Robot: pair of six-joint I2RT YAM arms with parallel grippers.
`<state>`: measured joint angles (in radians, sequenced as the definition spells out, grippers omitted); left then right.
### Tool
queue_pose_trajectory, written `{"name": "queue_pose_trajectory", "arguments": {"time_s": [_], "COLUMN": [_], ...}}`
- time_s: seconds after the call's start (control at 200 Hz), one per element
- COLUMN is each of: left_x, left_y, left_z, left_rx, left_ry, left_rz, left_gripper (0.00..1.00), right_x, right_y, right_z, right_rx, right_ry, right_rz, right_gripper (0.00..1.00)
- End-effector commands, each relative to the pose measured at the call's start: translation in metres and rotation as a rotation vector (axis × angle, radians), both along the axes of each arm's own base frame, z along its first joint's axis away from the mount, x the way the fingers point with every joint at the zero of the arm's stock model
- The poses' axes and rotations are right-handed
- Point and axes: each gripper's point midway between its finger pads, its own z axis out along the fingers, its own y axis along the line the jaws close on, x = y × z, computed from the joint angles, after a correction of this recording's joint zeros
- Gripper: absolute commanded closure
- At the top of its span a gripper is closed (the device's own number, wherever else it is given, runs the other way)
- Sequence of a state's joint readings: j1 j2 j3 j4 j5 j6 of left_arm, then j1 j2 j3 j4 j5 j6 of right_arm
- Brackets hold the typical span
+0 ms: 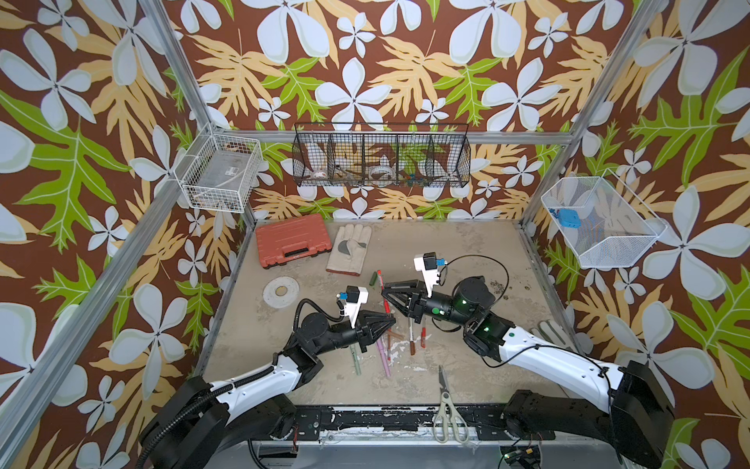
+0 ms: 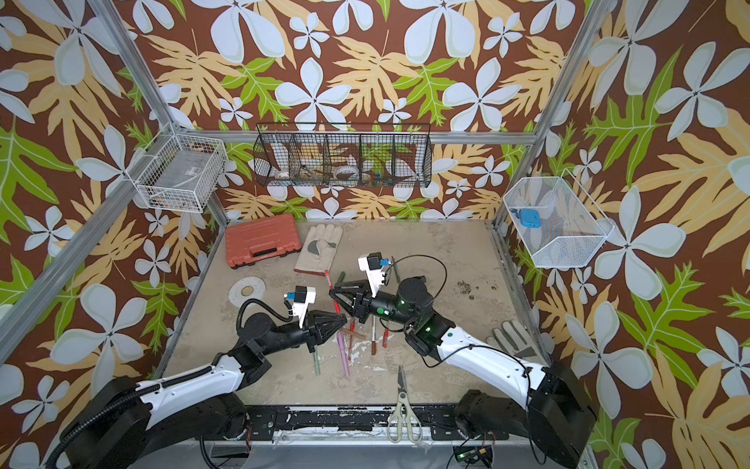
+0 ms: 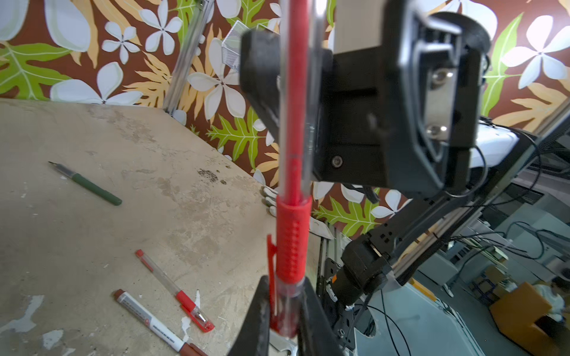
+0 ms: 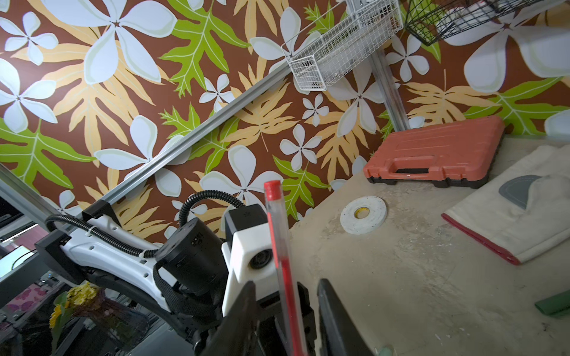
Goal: Remove pen caps from pens
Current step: Turn over the pen.
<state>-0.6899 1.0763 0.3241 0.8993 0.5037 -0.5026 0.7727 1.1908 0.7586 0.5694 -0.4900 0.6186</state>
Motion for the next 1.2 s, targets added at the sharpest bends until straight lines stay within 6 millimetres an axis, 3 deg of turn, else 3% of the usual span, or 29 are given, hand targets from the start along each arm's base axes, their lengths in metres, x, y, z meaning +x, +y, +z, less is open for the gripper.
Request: {"name": "queue_pose_trajectory", "arguments": {"time_s": [0.0, 0.18, 0.365, 0.5, 0.906, 1.196], "left_x": [0.024, 0.050, 0.065, 0.063, 0.053, 0.050], "left_y": [0.009, 0.026, 0.036, 0.032, 0.019, 0.014], "left_z": [-0.025, -0.047, -0.059, -0.063, -0.072, -0.073], "left_rx": [0.147, 0.291, 0.388, 0.429, 0.523, 0.540], "left_ry": [0.009, 0.003, 0.006, -0.028, -0.089, -0.104], "left_rz": [0.141, 0.308, 0.393, 0.377, 0.350, 0.342], "left_gripper": [1.00, 1.00, 1.00, 1.00, 1.00, 1.00], "right_x": [0.004, 0.015, 0.021, 0.024, 0.037, 0.047], "right_y": [-0.006, -0.039, -0.063, -0.056, -0.024, -0.013], "right_z": [0.005, -0.001, -0.029, -0.041, -0.044, -0.051], "right_rx": [-0.082, -0.303, -0.487, -0.517, -0.533, -0.557], "right_ry": [-0.063, -0.117, -0.108, -0.043, 0.080, 0.107], "right_rz": [-0.047, -0.219, -0.305, -0.279, -0.203, -0.192], "right_gripper": [0.52, 0.42, 0.35, 0.37, 0.48, 0.62]}}
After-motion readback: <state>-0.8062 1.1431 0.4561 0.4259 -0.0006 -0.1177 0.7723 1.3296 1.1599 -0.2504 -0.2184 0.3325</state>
